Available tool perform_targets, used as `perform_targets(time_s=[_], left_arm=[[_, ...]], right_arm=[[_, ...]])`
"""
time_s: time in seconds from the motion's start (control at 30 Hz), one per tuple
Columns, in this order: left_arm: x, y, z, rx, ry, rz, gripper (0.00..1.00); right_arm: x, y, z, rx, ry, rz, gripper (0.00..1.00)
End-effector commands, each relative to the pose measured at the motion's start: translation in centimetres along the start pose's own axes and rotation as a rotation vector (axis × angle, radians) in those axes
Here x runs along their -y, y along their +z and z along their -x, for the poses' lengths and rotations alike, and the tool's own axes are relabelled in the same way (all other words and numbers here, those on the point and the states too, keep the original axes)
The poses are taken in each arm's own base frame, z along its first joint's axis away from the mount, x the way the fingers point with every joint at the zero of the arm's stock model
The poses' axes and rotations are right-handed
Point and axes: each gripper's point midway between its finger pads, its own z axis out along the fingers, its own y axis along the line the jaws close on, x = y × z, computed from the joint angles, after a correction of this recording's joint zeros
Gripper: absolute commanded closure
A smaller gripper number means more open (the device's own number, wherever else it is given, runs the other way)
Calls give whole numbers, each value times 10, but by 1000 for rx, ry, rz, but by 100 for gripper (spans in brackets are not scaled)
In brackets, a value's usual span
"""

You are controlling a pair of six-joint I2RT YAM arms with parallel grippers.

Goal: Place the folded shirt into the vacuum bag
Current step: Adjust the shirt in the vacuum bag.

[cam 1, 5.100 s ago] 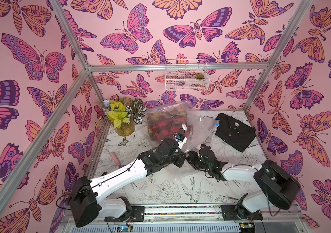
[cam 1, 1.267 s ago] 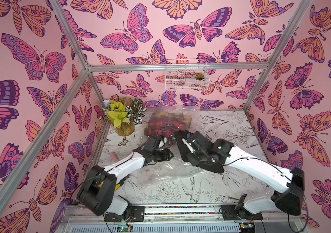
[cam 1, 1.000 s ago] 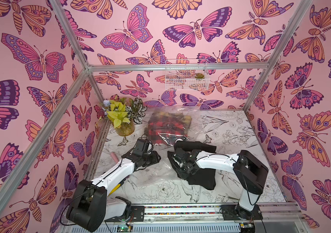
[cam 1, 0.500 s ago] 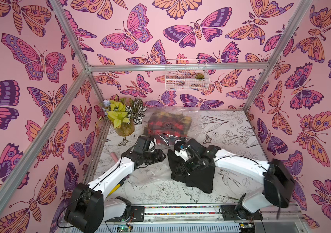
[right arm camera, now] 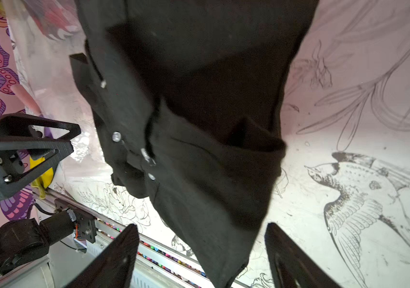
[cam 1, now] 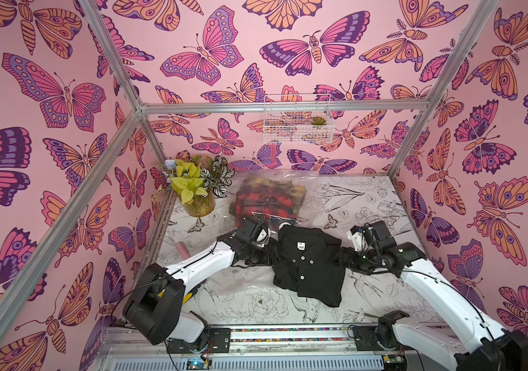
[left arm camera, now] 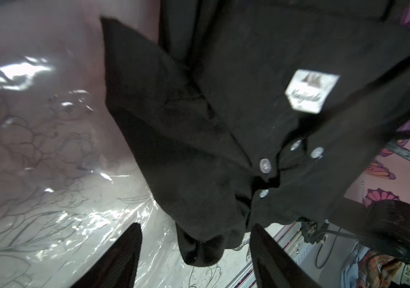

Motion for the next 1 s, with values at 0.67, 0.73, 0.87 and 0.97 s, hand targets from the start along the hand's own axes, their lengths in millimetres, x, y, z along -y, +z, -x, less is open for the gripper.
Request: perform_targets(time_s=[0.67,0.73,0.87,0.97], left_arm=[[12,-21,-39,-113,55,-115,100],[15,-19,-52,-138,60,-123,100],[3,5,-84,-252,44,-86,97],[-6,13,-89,-273,48,-35,84]], right_arm=[[2,31,-11,-160,23,62,93],[2,31,-19,-174,17,75,94],[7,50,-38,-271,26,38,91],[25,67,-43,-302,43,-47,72]])
